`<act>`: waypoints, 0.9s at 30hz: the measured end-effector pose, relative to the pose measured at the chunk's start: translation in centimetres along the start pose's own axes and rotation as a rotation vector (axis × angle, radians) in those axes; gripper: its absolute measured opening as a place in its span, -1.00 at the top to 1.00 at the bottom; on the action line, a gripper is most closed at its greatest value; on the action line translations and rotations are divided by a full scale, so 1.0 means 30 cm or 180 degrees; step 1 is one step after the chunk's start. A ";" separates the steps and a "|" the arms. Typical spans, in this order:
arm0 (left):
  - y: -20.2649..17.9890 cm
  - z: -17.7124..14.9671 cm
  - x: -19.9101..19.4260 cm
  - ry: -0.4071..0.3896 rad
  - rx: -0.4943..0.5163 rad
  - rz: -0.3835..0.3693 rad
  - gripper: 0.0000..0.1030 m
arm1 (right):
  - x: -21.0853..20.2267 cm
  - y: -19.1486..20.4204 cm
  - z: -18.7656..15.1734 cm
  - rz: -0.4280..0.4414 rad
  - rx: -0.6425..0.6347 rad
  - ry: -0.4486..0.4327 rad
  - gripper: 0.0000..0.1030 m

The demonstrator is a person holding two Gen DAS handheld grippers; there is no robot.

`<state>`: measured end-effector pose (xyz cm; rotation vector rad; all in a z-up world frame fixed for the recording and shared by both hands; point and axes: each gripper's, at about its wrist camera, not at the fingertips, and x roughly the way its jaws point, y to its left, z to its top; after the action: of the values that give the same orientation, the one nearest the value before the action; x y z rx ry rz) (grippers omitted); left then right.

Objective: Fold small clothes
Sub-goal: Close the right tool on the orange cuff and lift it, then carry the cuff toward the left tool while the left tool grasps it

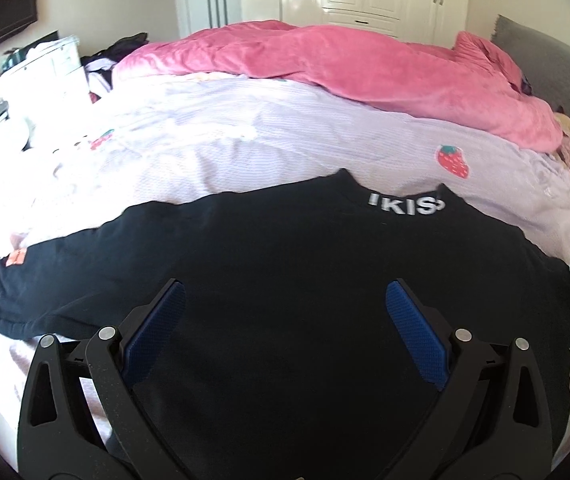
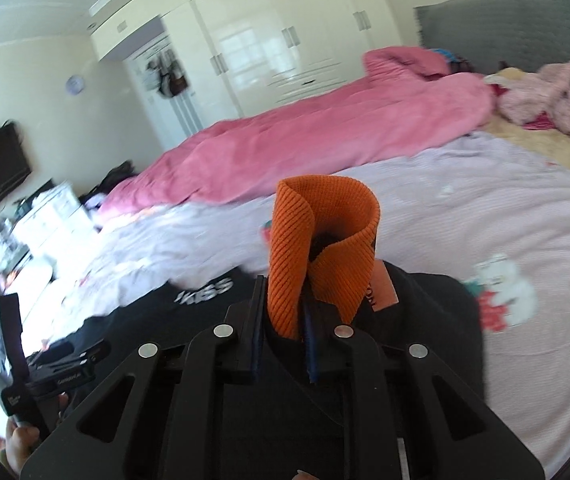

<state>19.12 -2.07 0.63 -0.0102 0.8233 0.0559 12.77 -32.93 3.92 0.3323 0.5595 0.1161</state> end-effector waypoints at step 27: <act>0.023 -0.051 0.023 0.0238 -0.0227 -0.0632 -0.82 | 0.091 0.154 -0.073 0.0302 -0.0182 0.0300 0.30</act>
<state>18.42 -1.39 -0.91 -0.1619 0.8911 -0.1029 13.82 -27.45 2.37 0.2988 0.6326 0.2400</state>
